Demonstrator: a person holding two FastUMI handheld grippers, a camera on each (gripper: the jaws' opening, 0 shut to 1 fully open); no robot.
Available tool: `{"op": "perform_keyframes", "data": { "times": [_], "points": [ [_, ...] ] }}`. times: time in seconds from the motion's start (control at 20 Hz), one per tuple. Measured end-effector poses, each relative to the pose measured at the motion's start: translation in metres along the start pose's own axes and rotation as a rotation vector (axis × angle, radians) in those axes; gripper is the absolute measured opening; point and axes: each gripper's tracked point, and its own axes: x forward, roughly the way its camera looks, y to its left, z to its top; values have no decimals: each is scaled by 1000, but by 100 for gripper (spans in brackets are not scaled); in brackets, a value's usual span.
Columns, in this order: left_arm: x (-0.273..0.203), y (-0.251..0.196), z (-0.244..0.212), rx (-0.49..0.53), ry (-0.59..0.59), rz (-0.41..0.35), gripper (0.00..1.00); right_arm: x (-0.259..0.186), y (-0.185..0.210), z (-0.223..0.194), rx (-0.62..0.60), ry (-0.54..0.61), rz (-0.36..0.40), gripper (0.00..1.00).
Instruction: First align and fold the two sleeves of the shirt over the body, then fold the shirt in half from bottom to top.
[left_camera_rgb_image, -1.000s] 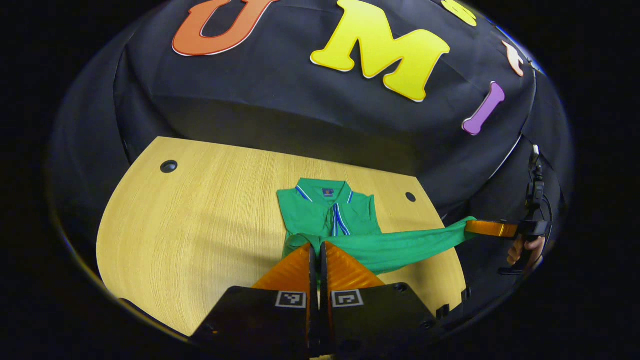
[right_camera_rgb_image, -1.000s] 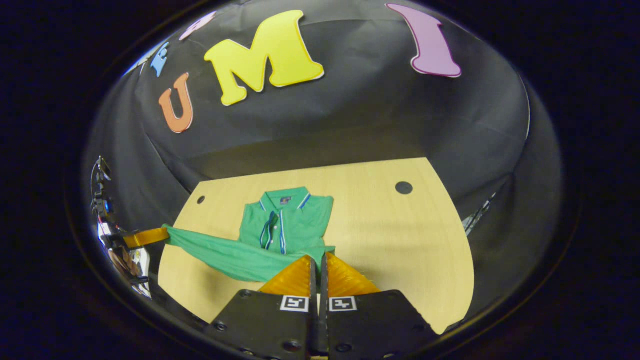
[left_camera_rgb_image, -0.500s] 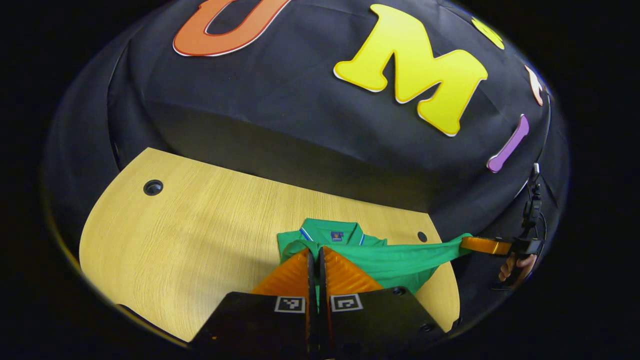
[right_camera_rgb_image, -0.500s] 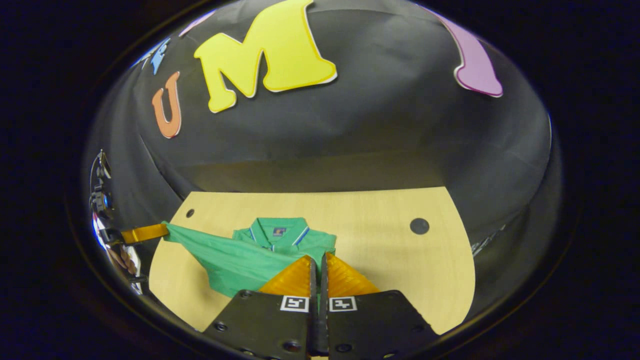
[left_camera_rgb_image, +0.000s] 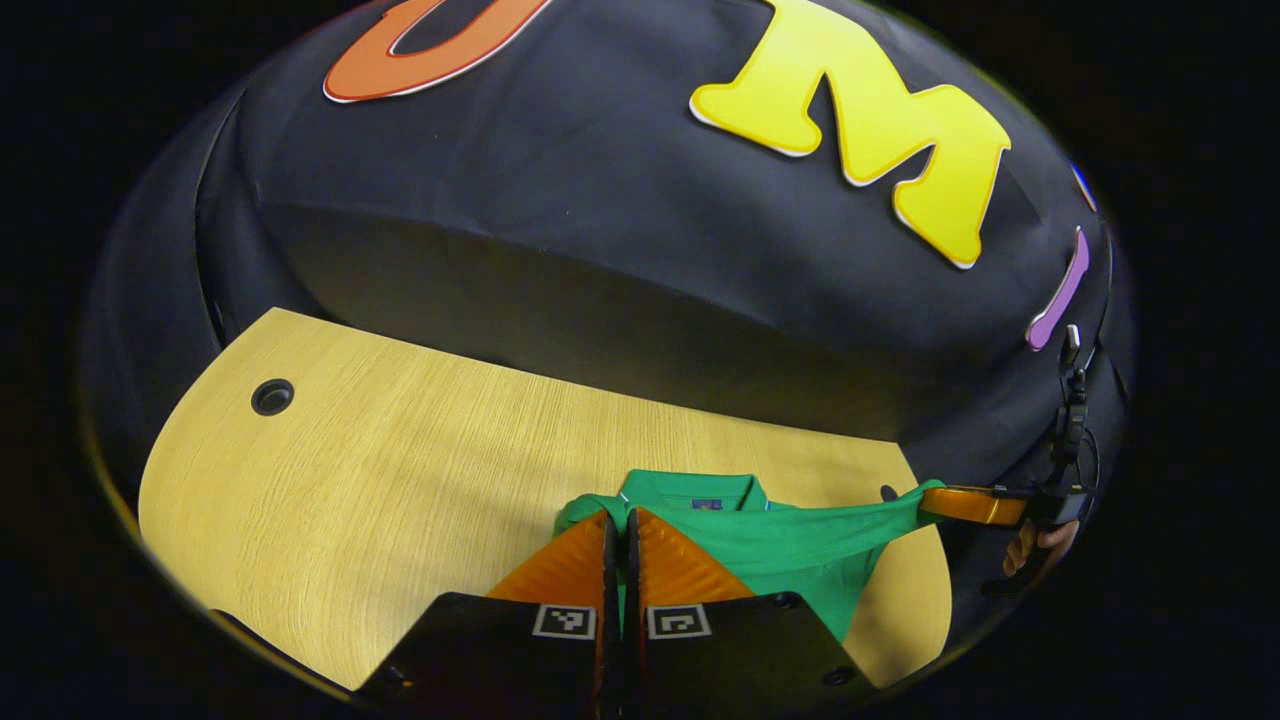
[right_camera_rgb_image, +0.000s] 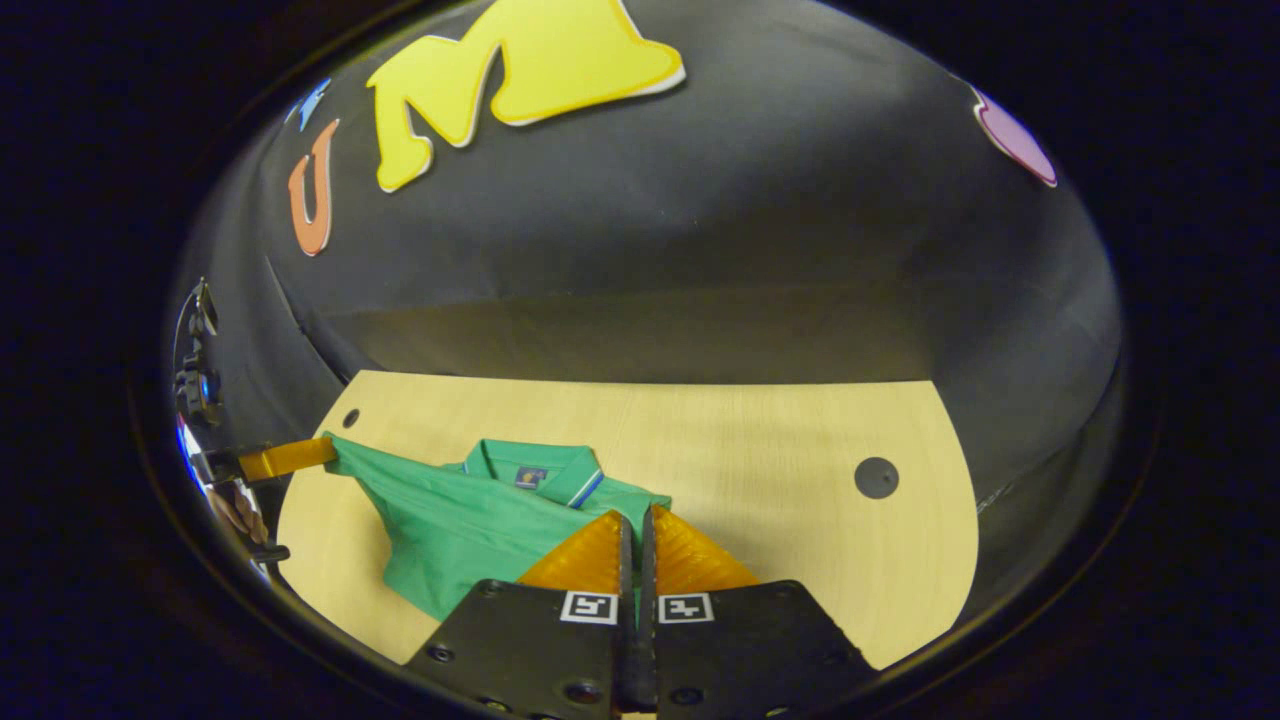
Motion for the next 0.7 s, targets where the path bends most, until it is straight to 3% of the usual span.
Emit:
{"op": "perform_keyframes", "data": {
  "times": [0.45,0.65,0.7],
  "points": [
    [52,21,-20,19,30,75,8,58,-21,-13,-9,-2,-7,0],
    [62,34,-36,41,73,142,13,73,-25,-28,-34,-2,-18,0],
    [63,36,-37,43,76,162,17,74,-26,-35,-46,7,-23,5]
  ]
}}
